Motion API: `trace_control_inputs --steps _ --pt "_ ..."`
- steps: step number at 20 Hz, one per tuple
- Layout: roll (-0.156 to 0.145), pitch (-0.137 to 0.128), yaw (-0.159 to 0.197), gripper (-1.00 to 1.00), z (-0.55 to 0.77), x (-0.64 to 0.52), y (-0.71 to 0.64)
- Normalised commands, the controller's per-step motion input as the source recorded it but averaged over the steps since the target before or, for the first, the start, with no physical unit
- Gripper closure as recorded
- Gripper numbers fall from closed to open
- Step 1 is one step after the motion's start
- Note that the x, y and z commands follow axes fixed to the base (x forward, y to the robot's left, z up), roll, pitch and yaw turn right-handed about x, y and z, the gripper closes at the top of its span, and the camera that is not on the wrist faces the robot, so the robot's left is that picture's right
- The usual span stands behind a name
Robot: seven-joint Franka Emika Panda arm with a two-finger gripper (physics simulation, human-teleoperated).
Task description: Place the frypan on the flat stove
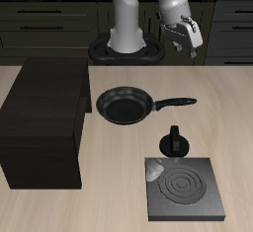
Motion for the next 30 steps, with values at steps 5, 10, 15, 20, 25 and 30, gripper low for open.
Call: trace_control_inputs --steps 5,10,15,20,25,30 --pt "-0.073 0.012 -0.004 -1.00 -0.14 0.29 -0.16" --pt "-0.040 -0.009 0.005 -1.00 -0.05 0.10 -0.15" --pt "-0.043 0.043 -0.001 -1.00 -0.18 0.08 -0.22" --pt "-0.034 0.018 0.019 -1.00 -0.12 0.01 -0.24" --pt "-0.045 0.055 -0.036 -1.00 -0.27 -0.02 -0.32" --pt "-0.004 0.028 -0.054 -1.00 -0.16 -0.18 -0.13"
